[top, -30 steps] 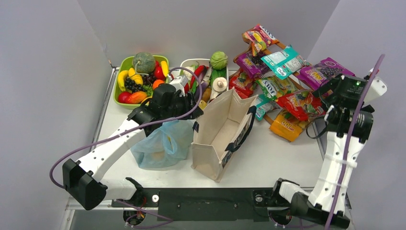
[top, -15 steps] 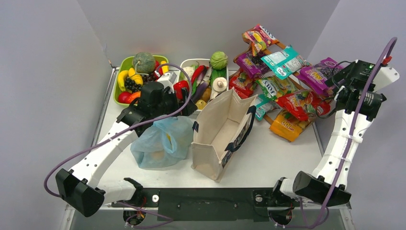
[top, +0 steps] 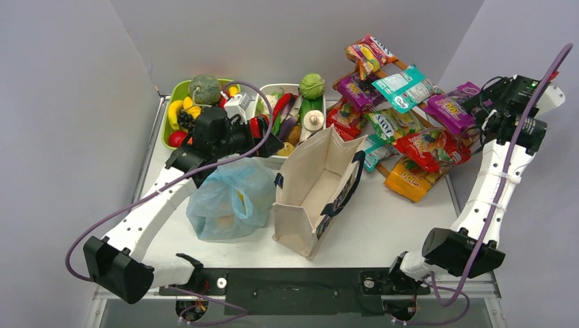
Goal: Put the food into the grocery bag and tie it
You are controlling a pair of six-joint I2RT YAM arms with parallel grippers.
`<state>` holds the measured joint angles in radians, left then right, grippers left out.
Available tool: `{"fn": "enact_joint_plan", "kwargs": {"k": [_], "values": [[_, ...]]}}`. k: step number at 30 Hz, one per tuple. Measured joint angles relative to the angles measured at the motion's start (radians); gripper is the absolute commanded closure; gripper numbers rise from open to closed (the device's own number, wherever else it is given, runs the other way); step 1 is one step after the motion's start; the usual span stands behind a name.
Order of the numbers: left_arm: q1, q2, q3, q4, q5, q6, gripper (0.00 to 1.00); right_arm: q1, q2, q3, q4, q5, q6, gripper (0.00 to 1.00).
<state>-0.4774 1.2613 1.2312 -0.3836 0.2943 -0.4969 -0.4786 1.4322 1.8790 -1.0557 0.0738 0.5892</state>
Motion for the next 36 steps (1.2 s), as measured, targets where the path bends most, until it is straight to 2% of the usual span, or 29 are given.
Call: {"fn": "enact_joint_plan", "kwargs": {"k": [3, 7, 9, 11, 12, 13, 14, 15, 17, 27, 36], "values": [[0.000, -0.008, -0.002, 0.025, 0.017, 0.013, 0.05, -0.005, -0.003, -0.035, 0.050, -0.024, 0.023, 0.04], [-0.001, -0.031, -0.009, 0.029, 0.030, 0.031, 0.05, -0.006, -0.002, -0.092, 0.115, -0.061, 0.053, 0.18], [-0.001, -0.042, -0.010, 0.029, 0.034, 0.037, 0.05, -0.006, -0.002, -0.107, 0.144, -0.079, 0.063, 0.28], [-0.001, -0.050, -0.011, 0.029, 0.036, 0.038, 0.05, -0.006, -0.002, -0.121, 0.170, -0.091, 0.071, 0.52], [-0.001, -0.053, -0.013, 0.029, 0.036, 0.038, 0.05, -0.006, -0.002, -0.127, 0.183, -0.097, 0.074, 0.58], [-0.001, -0.055, -0.014, 0.029, 0.037, 0.038, 0.05, -0.006, -0.002, -0.132, 0.196, -0.104, 0.078, 0.69], [-0.001, -0.056, -0.015, 0.029, 0.037, 0.038, 0.05, -0.006, -0.003, -0.136, 0.212, -0.112, 0.084, 0.74], [-0.001, -0.057, -0.015, 0.029, 0.038, 0.038, 0.05, -0.006, -0.004, -0.137, 0.229, -0.119, 0.089, 0.86], [-0.004, -0.057, -0.015, 0.029, 0.040, 0.037, 0.05, -0.006, -0.011, -0.137, 0.262, -0.138, 0.097, 1.00], [-0.032, -0.078, -0.015, 0.021, 0.020, 0.037, 0.05, -0.006, -0.048, -0.142, 0.269, -0.174, 0.103, 1.00], [-0.042, -0.084, -0.015, 0.010, -0.020, 0.038, 0.06, -0.006, -0.178, -0.160, 0.148, -0.232, 0.088, 1.00]]}}
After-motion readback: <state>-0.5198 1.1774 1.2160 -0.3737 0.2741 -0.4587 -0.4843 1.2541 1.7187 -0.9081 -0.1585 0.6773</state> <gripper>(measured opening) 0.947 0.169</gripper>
